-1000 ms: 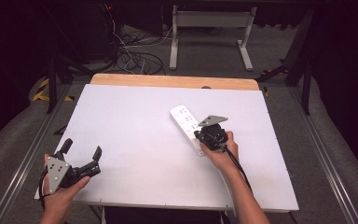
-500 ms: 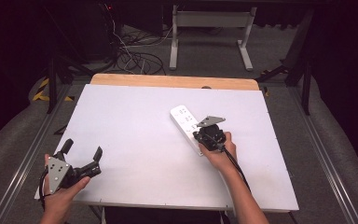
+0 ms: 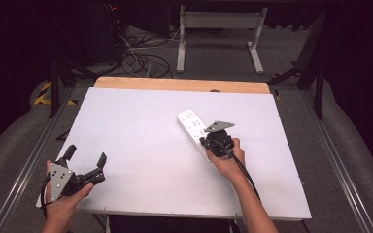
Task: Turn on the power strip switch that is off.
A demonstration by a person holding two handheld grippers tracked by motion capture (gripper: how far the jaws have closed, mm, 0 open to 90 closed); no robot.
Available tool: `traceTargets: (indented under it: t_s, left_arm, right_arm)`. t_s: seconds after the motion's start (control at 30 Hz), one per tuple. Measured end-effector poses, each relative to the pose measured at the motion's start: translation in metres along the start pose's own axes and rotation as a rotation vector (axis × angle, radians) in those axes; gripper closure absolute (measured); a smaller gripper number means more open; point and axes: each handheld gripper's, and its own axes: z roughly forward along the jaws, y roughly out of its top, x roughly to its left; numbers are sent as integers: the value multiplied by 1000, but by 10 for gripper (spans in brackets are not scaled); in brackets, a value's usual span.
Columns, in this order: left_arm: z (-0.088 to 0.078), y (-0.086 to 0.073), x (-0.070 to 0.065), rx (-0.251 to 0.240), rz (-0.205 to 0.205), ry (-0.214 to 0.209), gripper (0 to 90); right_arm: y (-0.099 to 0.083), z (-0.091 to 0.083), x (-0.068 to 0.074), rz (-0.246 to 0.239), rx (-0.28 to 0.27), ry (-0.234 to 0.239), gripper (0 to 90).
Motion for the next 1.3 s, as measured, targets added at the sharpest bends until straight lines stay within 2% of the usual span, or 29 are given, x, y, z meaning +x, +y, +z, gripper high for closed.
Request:
traceTargets:
  t_s: [0.6, 0.73, 0.8, 0.9, 0.97, 1.07, 1.3]
  left_arm:
    - [0, 0, 0, 3, 3, 1, 24]
    - [0, 0, 0, 4, 3, 3, 24]
    - [0, 0, 0, 3, 6, 1, 24]
    - [0, 0, 0, 4, 8, -2, 24]
    - [0, 0, -1, 3, 6, -1, 24]
    - [1, 0, -1, 2, 6, 0, 24]
    - [1, 0, -1, 4, 7, -2, 24]
  right_arm:
    - [0, 1, 0, 10, -2, -8, 900]
    - [0, 0, 1, -3, 2, -20, 900]
    - [-1, -1, 0, -12, 5, -47, 900]
    - [-2, -1, -2, 7, -1, -33, 900]
    - [-2, -1, 3, -30, 5, -66, 900]
    - [-2, -2, 2, -16, 4, -51, 900]
    - [-3, -2, 5, -25, 3, -68, 900]
